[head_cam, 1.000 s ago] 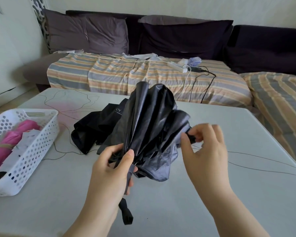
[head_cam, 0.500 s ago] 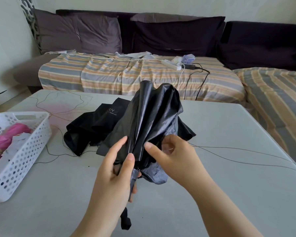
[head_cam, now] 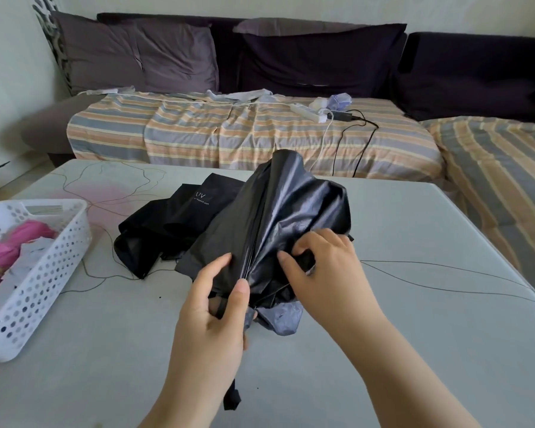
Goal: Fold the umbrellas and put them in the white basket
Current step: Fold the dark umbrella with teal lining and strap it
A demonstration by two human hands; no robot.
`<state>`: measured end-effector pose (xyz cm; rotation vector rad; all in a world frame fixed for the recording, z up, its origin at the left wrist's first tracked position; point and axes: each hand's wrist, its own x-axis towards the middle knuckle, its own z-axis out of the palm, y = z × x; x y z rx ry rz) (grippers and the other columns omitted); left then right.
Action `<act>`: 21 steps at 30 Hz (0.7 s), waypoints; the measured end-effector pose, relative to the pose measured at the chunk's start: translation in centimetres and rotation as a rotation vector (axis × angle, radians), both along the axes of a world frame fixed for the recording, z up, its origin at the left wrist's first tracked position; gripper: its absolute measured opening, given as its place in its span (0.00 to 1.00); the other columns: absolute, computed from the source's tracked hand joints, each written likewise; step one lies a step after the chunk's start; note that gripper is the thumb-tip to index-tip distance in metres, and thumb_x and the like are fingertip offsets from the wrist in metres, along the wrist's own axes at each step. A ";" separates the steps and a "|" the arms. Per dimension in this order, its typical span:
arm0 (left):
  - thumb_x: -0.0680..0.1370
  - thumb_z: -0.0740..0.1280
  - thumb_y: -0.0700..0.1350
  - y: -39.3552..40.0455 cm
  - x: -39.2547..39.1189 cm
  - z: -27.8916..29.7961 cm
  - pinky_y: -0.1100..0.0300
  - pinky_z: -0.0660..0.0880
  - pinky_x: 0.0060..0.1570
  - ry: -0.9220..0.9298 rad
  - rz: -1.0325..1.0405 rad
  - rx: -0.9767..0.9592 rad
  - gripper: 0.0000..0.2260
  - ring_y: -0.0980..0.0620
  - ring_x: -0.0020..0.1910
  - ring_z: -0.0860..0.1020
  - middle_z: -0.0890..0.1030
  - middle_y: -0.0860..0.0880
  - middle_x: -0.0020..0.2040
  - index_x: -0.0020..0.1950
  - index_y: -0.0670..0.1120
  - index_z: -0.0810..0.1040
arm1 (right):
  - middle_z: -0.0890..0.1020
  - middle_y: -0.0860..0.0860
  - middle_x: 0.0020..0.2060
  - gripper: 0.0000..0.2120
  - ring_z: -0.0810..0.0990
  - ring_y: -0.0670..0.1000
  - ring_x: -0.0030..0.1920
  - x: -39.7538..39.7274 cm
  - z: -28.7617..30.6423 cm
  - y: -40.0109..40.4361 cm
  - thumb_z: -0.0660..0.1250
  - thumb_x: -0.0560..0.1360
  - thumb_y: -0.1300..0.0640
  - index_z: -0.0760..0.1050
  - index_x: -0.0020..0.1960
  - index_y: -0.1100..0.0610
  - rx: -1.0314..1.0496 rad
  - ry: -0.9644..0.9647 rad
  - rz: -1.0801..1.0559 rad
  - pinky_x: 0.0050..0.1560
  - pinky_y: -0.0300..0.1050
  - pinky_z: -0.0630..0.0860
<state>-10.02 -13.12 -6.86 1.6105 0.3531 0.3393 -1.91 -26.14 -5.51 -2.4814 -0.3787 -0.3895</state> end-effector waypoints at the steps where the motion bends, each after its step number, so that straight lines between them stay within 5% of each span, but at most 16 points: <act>1: 0.78 0.64 0.49 0.1 0.0 0.0 0.57 0.70 0.26 0.002 0.001 0.001 0.12 0.48 0.25 0.73 0.76 0.36 0.34 0.53 0.69 0.73 | 0.77 0.47 0.49 0.09 0.70 0.52 0.56 0.0 0.0 -0.2 0.68 0.75 0.50 0.77 0.51 0.55 0.004 0.047 0.011 0.57 0.42 0.66; 4: 0.78 0.63 0.50 0.4 0.1 -0.1 0.54 0.70 0.28 0.013 0.005 0.028 0.11 0.48 0.25 0.74 0.78 0.37 0.35 0.52 0.69 0.73 | 0.78 0.45 0.50 0.12 0.69 0.50 0.57 -0.2 0.6 0.0 0.68 0.74 0.51 0.76 0.56 0.52 -0.028 0.062 0.065 0.59 0.41 0.63; 9: 0.76 0.64 0.52 0.3 0.0 -0.3 0.54 0.70 0.28 0.016 -0.013 0.086 0.10 0.48 0.25 0.75 0.80 0.40 0.34 0.51 0.68 0.72 | 0.78 0.44 0.34 0.26 0.76 0.46 0.48 -0.8 2.1 0.6 0.69 0.72 0.42 0.65 0.66 0.48 0.143 0.187 0.049 0.57 0.45 0.71; 13: 0.73 0.65 0.54 0.4 -0.1 -0.5 0.52 0.71 0.30 0.004 -0.026 0.181 0.11 0.44 0.28 0.75 0.78 0.42 0.31 0.52 0.69 0.71 | 0.81 0.47 0.34 0.37 0.81 0.47 0.37 -0.2 2.3 0.3 0.62 0.78 0.46 0.42 0.77 0.46 0.387 0.292 -0.119 0.37 0.42 0.74; 15: 0.72 0.65 0.56 0.7 -0.2 -0.7 0.49 0.73 0.33 0.000 -0.036 0.231 0.12 0.44 0.29 0.76 0.76 0.44 0.29 0.53 0.69 0.70 | 0.82 0.47 0.30 0.39 0.83 0.47 0.33 0.6 2.5 -0.9 0.60 0.80 0.50 0.32 0.75 0.42 0.612 0.328 -0.159 0.36 0.42 0.77; 17: 0.73 0.65 0.59 1.0 -0.2 -0.7 0.49 0.75 0.36 -0.008 -0.052 0.283 0.12 0.43 0.30 0.76 0.75 0.44 0.29 0.54 0.70 0.69 | 0.82 0.46 0.26 0.37 0.85 0.49 0.33 1.8 2.6 -2.6 0.62 0.80 0.51 0.38 0.76 0.42 0.747 0.337 -0.184 0.41 0.49 0.80; 18: 0.73 0.64 0.60 1.1 -0.3 -0.7 0.49 0.75 0.36 -0.011 -0.059 0.310 0.12 0.44 0.30 0.75 0.74 0.44 0.29 0.55 0.70 0.68 | 0.82 0.47 0.27 0.30 0.85 0.50 0.34 2.3 2.5 -3.4 0.63 0.78 0.50 0.52 0.75 0.48 0.735 0.336 -0.189 0.45 0.52 0.81; 19: 0.73 0.65 0.59 1.2 -0.3 -0.8 0.50 0.75 0.35 -0.012 -0.063 0.328 0.13 0.45 0.29 0.75 0.73 0.46 0.28 0.55 0.70 0.68 | 0.82 0.49 0.30 0.21 0.85 0.51 0.35 2.6 2.3 -3.9 0.65 0.77 0.49 0.66 0.67 0.53 0.683 0.319 -0.188 0.47 0.54 0.81; 21: 0.73 0.66 0.56 1.3 -0.1 -1.2 0.50 0.74 0.34 -0.006 -0.063 0.348 0.14 0.47 0.28 0.74 0.72 0.49 0.27 0.55 0.70 0.68 | 0.80 0.46 0.39 0.06 0.82 0.50 0.43 2.6 1.8 -4.4 0.68 0.75 0.50 0.77 0.46 0.53 0.519 0.227 -0.150 0.49 0.44 0.79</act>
